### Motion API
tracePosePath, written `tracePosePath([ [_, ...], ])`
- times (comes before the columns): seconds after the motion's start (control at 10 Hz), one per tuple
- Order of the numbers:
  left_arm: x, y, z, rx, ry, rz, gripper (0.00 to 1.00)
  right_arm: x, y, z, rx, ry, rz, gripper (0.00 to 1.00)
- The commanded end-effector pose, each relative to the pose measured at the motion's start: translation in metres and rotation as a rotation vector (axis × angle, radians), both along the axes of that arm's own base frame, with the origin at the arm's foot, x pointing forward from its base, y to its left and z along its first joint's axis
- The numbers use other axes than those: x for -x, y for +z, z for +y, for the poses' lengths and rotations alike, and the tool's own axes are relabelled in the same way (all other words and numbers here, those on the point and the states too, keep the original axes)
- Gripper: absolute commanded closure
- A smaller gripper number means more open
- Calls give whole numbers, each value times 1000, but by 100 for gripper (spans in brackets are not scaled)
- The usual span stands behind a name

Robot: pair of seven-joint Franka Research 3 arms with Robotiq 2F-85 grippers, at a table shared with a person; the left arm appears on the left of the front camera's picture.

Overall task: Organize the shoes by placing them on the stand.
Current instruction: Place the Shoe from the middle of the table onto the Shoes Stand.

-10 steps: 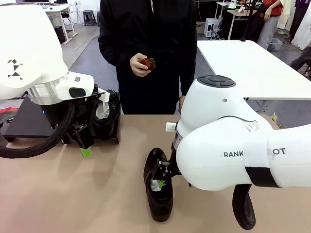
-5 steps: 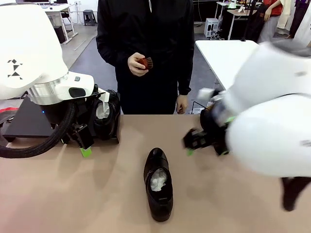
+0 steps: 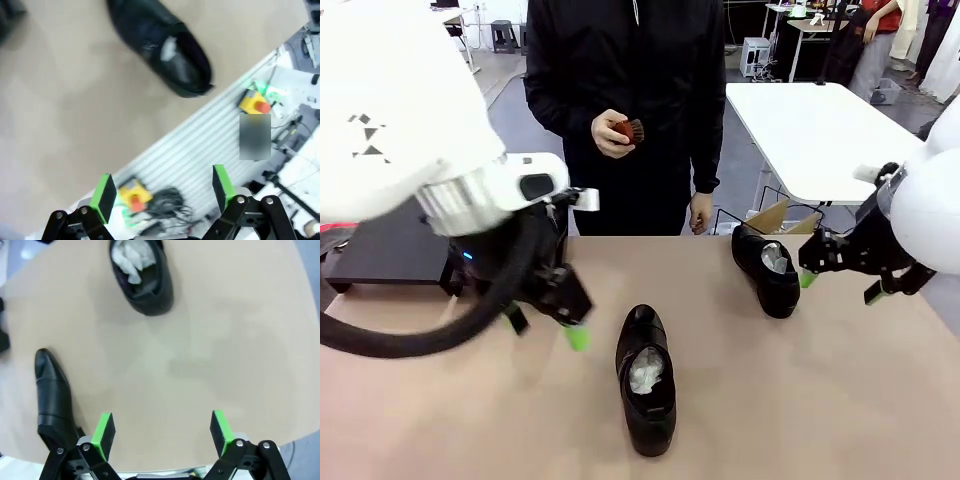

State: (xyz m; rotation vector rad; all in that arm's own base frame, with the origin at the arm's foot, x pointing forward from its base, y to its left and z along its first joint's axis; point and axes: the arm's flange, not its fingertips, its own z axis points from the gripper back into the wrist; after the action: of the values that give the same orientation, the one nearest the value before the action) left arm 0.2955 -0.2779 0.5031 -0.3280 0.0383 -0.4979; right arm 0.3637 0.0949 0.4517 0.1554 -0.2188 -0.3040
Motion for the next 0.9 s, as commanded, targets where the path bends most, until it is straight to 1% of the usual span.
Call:
tracePosePath([
  [0.0,6,-10,-10,-30,-6,4,0,6,13,8,1,27,-37,0],
  [0.1,0,0,0,0,0,0,0,6,13,8,1,27,-37,0],
  [0.2,0,0,0,0,0,0,0,6,13,8,1,27,-37,0],
  [0.3,15,-7,-19,-9,5,25,0,6,13,8,1,27,-37,0],
  [0.4,27,-35,-61,-46,13,48,0,6,13,8,1,27,-37,0],
  [0.5,34,-53,-98,-7,86,62,0,6,13,8,1,27,-37,0],
  [0.6,39,-67,-130,10,128,41,0,6,13,8,1,27,-37,0],
  [0.7,44,-73,-148,13,180,-7,0,6,13,8,1,27,-37,0],
  [0.8,43,-74,-159,23,251,-25,0,6,13,8,1,27,-37,0],
])
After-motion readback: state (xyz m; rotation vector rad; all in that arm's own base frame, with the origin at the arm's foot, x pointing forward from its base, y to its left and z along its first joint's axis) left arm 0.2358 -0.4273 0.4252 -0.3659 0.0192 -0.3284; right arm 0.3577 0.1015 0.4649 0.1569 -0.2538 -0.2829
